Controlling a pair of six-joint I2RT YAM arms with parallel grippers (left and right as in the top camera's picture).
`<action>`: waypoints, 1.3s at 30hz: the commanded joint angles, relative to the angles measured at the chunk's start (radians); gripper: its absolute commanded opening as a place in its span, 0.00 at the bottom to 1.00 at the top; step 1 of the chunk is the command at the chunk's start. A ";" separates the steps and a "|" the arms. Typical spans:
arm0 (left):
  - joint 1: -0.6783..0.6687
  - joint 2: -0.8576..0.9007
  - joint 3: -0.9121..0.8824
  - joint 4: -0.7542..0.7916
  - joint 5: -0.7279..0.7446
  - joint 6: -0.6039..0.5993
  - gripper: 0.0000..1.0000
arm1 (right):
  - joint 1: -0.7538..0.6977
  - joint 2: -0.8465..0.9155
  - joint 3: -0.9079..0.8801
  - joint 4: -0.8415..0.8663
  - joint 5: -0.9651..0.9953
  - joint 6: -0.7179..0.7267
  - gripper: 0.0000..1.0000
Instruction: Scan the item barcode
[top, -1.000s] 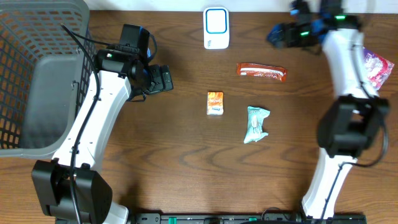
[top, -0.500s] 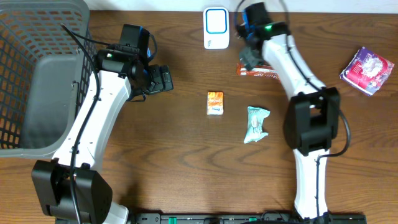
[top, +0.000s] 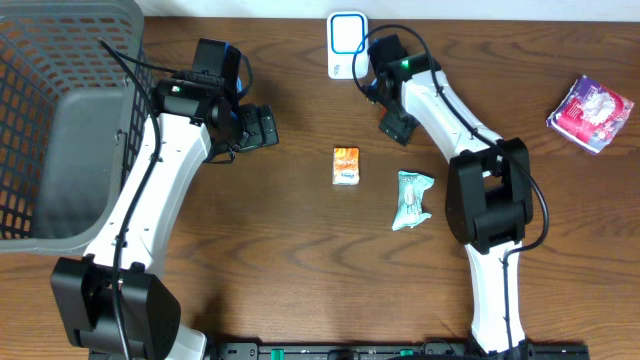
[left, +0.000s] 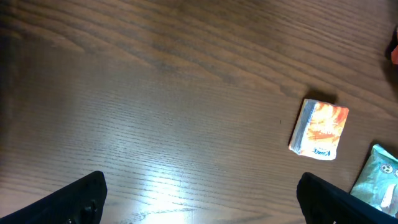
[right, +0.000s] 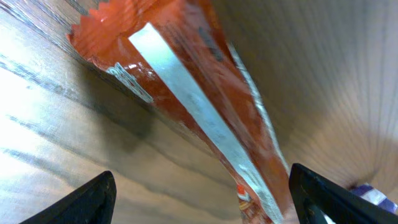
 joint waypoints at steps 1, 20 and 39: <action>0.002 0.005 -0.007 -0.006 -0.009 0.017 0.98 | -0.003 0.011 -0.049 0.050 0.041 -0.014 0.85; 0.002 0.005 -0.007 -0.006 -0.009 0.017 0.98 | -0.073 0.014 -0.239 0.370 -0.042 0.053 0.49; 0.002 0.005 -0.007 -0.006 -0.010 0.017 0.98 | -0.206 0.013 0.107 -0.186 -0.995 0.281 0.01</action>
